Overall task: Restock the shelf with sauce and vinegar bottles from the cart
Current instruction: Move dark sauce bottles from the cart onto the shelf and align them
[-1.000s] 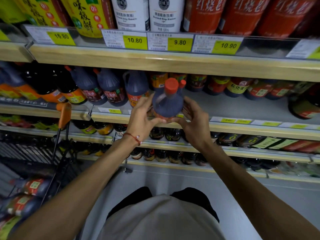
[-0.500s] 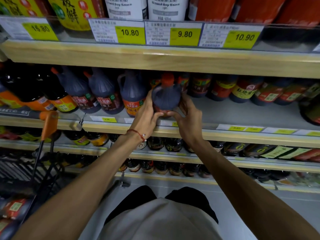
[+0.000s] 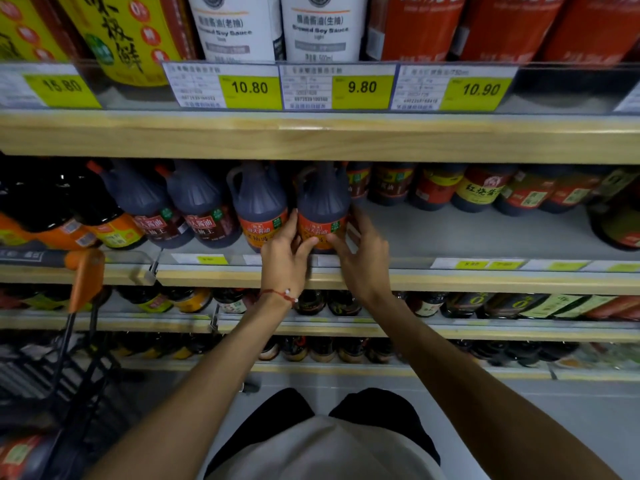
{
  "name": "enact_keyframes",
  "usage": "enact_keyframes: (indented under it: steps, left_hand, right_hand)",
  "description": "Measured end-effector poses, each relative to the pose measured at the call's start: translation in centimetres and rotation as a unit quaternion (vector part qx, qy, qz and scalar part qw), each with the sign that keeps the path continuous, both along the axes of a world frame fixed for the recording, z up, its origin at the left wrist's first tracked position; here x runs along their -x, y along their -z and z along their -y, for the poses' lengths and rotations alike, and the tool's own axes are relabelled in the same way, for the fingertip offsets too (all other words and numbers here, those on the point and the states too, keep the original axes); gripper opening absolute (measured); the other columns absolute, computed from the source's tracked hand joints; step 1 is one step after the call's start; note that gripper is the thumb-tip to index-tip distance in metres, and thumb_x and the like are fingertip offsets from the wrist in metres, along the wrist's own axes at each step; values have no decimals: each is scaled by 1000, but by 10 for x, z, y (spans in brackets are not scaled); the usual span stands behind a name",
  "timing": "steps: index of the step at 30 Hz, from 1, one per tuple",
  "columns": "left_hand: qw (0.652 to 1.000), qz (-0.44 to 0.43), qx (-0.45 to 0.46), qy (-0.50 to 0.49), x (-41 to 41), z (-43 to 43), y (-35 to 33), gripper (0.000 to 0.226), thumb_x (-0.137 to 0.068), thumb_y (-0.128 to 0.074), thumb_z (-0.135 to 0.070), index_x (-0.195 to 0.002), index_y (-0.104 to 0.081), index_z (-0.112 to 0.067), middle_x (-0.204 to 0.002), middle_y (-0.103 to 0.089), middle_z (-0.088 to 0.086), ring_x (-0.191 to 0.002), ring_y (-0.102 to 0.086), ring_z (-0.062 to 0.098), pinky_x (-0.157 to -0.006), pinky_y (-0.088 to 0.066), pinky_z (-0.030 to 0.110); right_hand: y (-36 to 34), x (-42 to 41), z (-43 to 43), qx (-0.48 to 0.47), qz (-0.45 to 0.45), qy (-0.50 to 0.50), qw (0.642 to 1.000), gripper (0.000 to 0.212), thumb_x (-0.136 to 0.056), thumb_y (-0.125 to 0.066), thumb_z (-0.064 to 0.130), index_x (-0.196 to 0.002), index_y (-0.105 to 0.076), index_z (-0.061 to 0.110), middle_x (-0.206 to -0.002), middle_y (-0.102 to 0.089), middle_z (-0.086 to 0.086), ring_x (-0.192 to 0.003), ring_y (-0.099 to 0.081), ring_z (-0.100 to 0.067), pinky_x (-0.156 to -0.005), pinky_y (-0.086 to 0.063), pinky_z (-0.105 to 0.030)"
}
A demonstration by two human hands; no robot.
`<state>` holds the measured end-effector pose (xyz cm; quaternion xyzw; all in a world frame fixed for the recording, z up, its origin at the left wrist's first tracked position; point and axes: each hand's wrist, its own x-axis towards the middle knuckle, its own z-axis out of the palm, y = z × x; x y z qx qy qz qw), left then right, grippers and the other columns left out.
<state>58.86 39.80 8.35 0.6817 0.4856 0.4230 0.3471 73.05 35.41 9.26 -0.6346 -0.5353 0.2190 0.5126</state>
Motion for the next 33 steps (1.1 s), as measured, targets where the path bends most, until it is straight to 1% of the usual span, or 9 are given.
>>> enact_keyframes:
  steps: [2,4,6,8,11,15,21,24,33]
  left_hand:
    - [999,22,26,-11,5,7,-4,57,-94,-69,-9,-147,-52,-15,-138,-60,-7,-132,-55,10,-112,-46,34]
    - [998,19,14,-52,17,15,-9,45,-92,-69,-1,-136,-62,-10,-125,-66,-5,-118,-64,11,-105,-52,28]
    - [995,16,-14,-102,33,20,-12,32,-90,-72,0,-120,-69,-7,-112,-72,1,-104,-69,12,-96,-57,33]
    - [989,17,-39,-144,49,19,-13,29,-86,-76,-2,-112,-66,-8,-104,-71,4,-99,-68,14,-91,-59,39]
    - [985,29,-8,-172,64,10,-15,48,-82,-82,-10,-123,-57,-11,-119,-63,7,-107,-64,17,-93,-58,43]
    - [992,-1,20,-122,74,-6,-14,69,-84,-83,-17,-143,-49,-8,-141,-54,10,-123,-58,15,-104,-52,40]
    - [993,-41,-8,-110,83,-21,-8,63,-86,-81,-18,-143,-55,-7,-135,-59,9,-121,-61,19,-105,-52,42]
    - [994,-22,-6,-105,84,-24,-10,63,-87,-79,-14,-144,-53,-4,-137,-59,13,-121,-61,17,-106,-52,40]
    - [989,-20,-39,-138,89,-33,0,55,-85,-80,-28,-135,-65,-9,-121,-72,12,-112,-69,21,-98,-56,42]
  right_hand:
    - [-1,5,11,-10,21,40,999,48,-95,-74,15,-140,-55,13,-131,-65,-4,-118,-61,-14,-99,-52,-30]
    - [-3,12,21,-31,51,60,996,37,-94,-73,12,-129,-60,11,-118,-64,-5,-106,-61,-17,-91,-54,-37]
    - [-7,20,26,-37,62,45,996,31,-93,-72,9,-123,-62,10,-109,-67,-5,-96,-63,-16,-83,-55,-38]
    - [-12,30,26,-14,59,8,998,29,-93,-72,10,-121,-64,9,-107,-72,-4,-95,-67,-14,-84,-58,-37]
    - [-16,46,17,18,83,-48,995,32,-94,-72,14,-125,-65,8,-114,-72,-6,-104,-68,-19,-90,-58,-41]
    - [-19,68,0,39,97,-72,992,49,-93,-69,15,-140,-55,12,-131,-66,-7,-120,-63,-25,-99,-54,-45]
    - [-10,93,-19,43,88,-43,994,61,-93,-67,9,-149,-44,8,-136,-62,-12,-125,-59,-30,-103,-51,-45]
    - [-7,96,-25,52,102,-28,993,61,-94,-62,0,-151,-43,3,-133,-60,-19,-119,-58,-35,-98,-47,-36]
    - [-1,101,-35,43,95,-24,994,73,-90,-63,-3,-157,-36,5,-144,-58,-17,-129,-57,-35,-105,-51,-47]
